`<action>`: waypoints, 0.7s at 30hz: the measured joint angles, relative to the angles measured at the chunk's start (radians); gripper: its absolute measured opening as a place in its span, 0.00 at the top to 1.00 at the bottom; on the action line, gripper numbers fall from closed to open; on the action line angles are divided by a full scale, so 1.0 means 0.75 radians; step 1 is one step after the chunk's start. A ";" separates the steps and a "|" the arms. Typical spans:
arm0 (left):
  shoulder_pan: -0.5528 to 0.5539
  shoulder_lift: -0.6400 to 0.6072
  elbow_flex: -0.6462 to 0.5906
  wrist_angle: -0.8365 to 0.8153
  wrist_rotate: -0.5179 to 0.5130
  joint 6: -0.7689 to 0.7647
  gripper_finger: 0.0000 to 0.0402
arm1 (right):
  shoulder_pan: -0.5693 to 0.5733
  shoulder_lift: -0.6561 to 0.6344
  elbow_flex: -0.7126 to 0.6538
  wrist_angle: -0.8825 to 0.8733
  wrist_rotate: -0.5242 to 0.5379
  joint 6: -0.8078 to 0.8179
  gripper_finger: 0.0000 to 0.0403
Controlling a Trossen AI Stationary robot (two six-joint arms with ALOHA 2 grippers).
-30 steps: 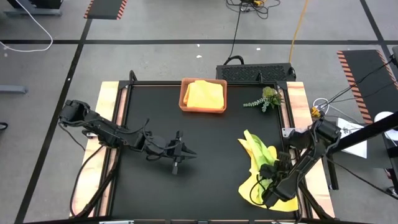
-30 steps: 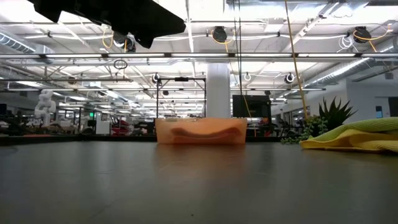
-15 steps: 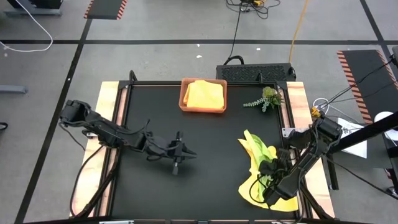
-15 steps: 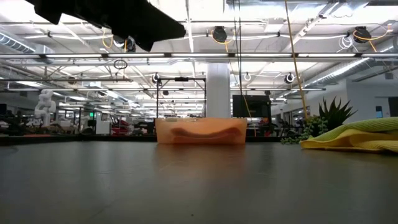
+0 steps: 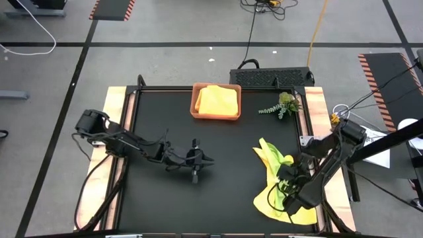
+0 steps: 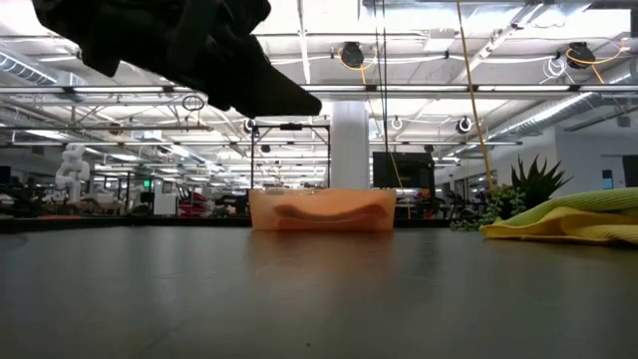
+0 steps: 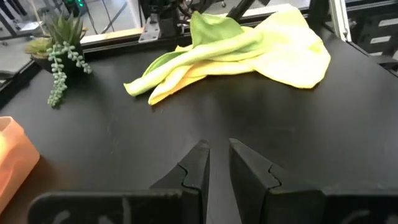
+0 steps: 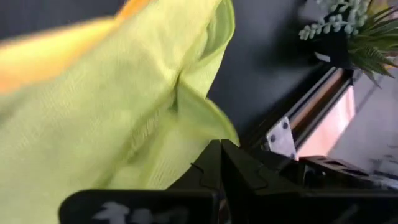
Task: Fold microfiber towels
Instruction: Fold the green towel
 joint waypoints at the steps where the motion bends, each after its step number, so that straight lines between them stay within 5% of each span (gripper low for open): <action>1: 0.004 0.011 0.000 0.017 0.000 0.002 0.84 | 0.000 -0.023 0.000 0.000 0.013 0.035 1.00; 8: 0.010 0.047 0.001 0.033 0.001 0.001 0.84 | 0.000 -0.231 0.000 0.029 0.082 0.276 0.91; 17: 0.010 0.048 0.001 0.032 0.002 -0.004 0.84 | -0.049 -0.287 -0.107 0.304 0.112 0.235 0.55; 21: 0.010 0.048 0.001 0.032 0.002 -0.004 0.84 | -0.110 -0.285 -0.255 0.532 0.000 0.157 0.42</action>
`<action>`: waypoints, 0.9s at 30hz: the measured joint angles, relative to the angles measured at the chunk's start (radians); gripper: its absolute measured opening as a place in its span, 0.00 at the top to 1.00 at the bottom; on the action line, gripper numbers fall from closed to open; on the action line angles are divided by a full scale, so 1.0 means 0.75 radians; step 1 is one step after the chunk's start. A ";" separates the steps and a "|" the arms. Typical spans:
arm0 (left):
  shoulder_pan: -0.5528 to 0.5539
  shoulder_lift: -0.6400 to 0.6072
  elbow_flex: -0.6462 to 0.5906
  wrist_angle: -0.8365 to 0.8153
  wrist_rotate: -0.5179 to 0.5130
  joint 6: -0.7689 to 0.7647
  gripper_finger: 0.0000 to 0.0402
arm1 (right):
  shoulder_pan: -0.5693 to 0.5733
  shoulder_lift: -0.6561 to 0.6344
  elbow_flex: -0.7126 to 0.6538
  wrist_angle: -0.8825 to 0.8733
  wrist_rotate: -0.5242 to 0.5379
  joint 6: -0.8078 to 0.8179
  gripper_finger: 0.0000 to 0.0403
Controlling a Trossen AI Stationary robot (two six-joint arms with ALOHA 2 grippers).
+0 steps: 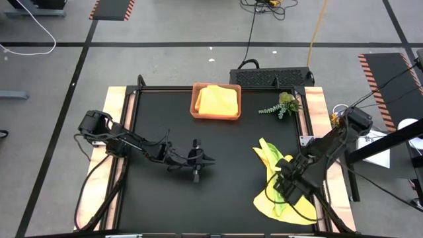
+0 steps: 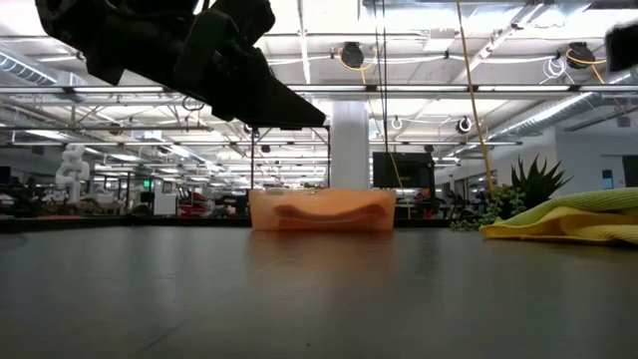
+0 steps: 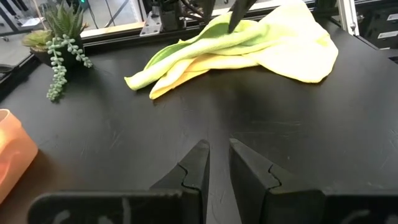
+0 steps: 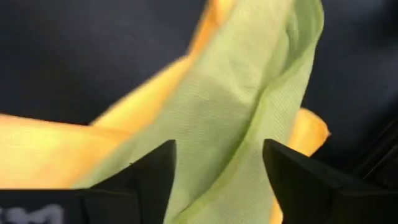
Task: Fold microfiber towels
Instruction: Fold the green towel
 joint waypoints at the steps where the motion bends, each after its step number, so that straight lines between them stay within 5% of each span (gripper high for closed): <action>1: 0.000 0.000 0.000 0.000 0.000 0.000 0.84 | -0.016 -0.001 -0.032 0.010 -0.028 0.015 0.40; 6: 0.000 0.000 0.000 0.013 0.001 0.000 0.84 | -0.065 -0.001 -0.146 -0.037 -0.118 0.087 0.38; 12: 0.000 0.000 0.000 0.013 0.000 0.000 0.84 | -0.083 -0.002 -0.167 -0.158 -0.129 0.076 0.47; 22: 0.000 0.000 0.000 0.013 -0.001 0.008 0.84 | -0.083 -0.002 -0.107 -0.199 -0.121 -0.038 0.83; 27: 0.000 0.000 0.000 0.026 -0.001 0.036 0.84 | -0.083 -0.002 0.040 -0.302 0.050 -0.131 0.98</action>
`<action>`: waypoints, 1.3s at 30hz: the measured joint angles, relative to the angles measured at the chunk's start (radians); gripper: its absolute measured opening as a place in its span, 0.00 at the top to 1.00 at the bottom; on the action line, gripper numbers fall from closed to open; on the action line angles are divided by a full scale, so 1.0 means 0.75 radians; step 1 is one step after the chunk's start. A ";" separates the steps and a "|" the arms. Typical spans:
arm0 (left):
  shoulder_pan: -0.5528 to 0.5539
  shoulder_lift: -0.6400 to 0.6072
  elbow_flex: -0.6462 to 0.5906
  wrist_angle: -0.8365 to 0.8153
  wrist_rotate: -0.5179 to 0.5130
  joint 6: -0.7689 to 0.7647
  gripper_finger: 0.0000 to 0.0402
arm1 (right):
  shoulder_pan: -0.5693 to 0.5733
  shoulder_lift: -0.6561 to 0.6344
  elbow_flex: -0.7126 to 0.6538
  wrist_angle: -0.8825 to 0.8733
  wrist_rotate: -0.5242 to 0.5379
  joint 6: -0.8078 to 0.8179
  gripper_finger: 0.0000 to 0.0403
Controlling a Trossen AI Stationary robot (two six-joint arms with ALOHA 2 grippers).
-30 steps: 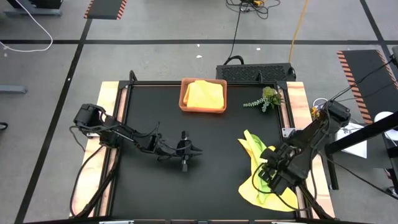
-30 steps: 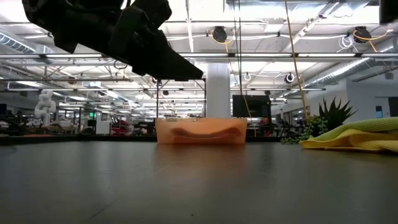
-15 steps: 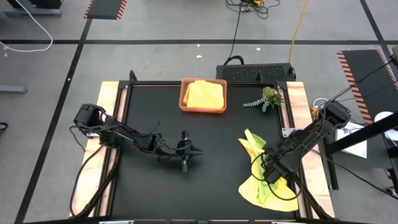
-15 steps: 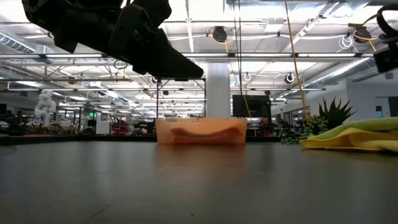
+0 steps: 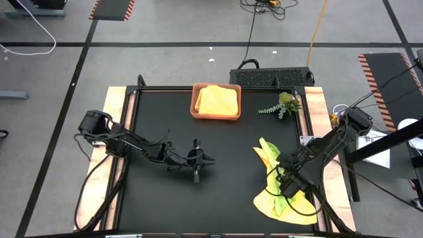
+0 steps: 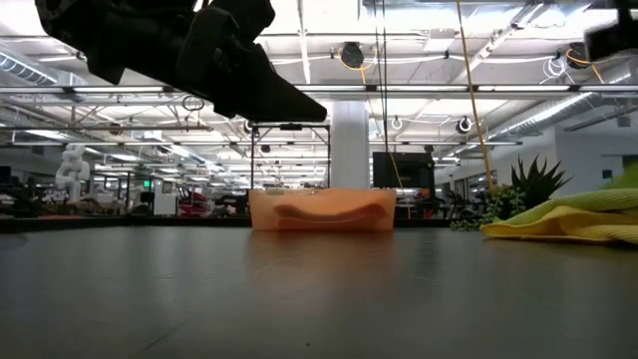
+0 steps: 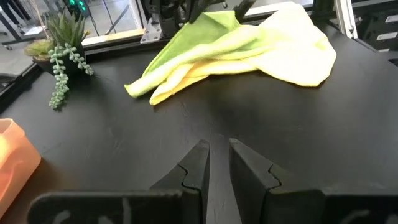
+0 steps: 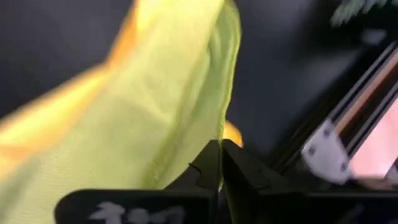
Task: Fold microfiber towels
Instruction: Fold the green towel
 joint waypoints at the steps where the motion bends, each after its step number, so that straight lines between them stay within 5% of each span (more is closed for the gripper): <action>1: 0.000 0.000 0.000 0.008 0.000 0.003 0.84 | -0.002 0.000 0.040 -0.028 0.045 -0.006 0.97; 8: 0.000 -0.001 0.000 0.057 0.010 0.045 0.84 | -0.042 -0.001 0.267 0.028 0.326 -0.204 1.00; 15: 0.000 0.009 0.000 0.064 0.012 0.069 0.84 | -0.130 0.000 0.272 0.192 0.346 -0.343 0.99; 26: 0.004 0.023 0.001 0.066 0.039 0.054 0.84 | -0.270 0.001 0.127 0.232 -0.162 -0.329 0.74; 32: 0.005 0.023 0.001 0.072 0.038 0.053 0.84 | -0.253 0.000 0.060 0.229 -0.214 -0.245 0.60; 39: 0.005 0.023 0.001 0.073 0.038 0.041 0.84 | -0.252 0.001 -0.077 0.265 -0.264 -0.198 0.61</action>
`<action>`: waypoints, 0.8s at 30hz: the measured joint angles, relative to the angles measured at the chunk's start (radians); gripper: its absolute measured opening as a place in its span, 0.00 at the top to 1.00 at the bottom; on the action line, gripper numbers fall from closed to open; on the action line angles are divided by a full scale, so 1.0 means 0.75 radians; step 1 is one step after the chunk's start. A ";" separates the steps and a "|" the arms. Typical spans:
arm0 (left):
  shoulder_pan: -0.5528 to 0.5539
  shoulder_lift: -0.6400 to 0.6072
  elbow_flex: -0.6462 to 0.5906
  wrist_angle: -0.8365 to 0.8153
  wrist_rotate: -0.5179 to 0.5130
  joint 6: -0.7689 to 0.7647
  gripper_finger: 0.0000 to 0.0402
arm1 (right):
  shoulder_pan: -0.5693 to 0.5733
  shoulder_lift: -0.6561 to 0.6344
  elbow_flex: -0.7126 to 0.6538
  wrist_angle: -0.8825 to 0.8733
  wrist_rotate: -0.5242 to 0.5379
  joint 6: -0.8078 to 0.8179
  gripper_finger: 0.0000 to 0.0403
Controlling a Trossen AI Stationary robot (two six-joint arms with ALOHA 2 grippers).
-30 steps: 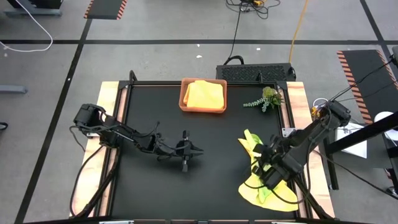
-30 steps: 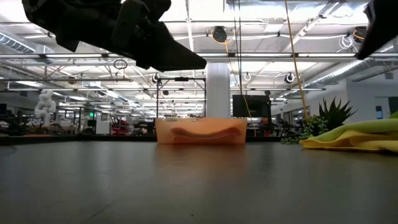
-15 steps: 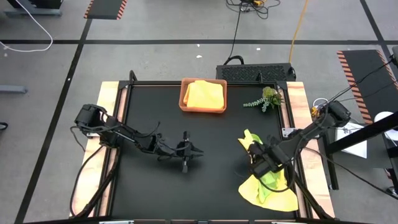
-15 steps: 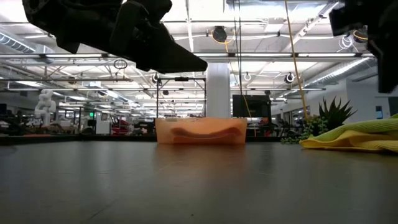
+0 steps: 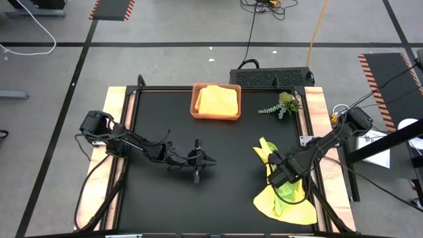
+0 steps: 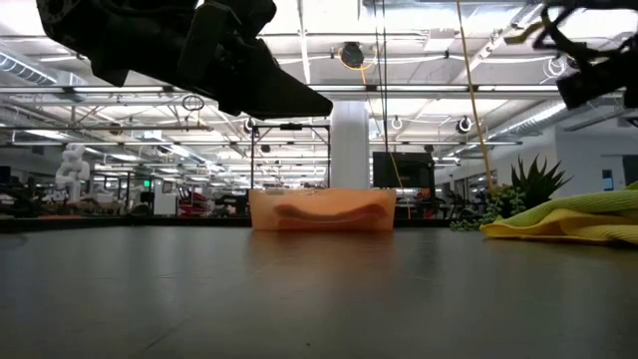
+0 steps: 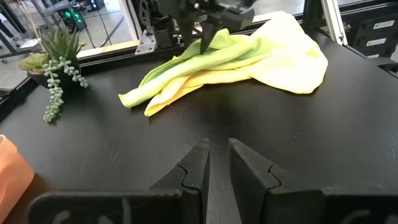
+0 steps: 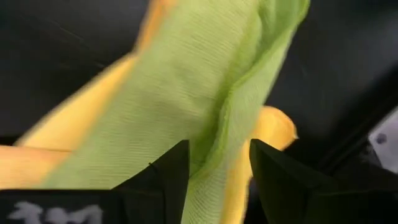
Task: Fold microfiber towels
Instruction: Fold the green towel
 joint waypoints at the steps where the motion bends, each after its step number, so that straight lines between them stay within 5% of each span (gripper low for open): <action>1: 0.000 0.000 0.000 0.000 0.000 -0.001 0.84 | 0.000 0.000 -0.013 -0.005 -0.015 0.001 0.62; 11: 0.007 0.000 0.000 0.001 -0.001 0.002 0.84 | 0.002 0.000 0.006 -0.099 0.052 -0.106 0.97; 24: 0.078 0.000 -0.001 0.044 0.020 0.096 0.84 | 0.004 -0.001 0.329 -0.027 0.314 -0.326 1.00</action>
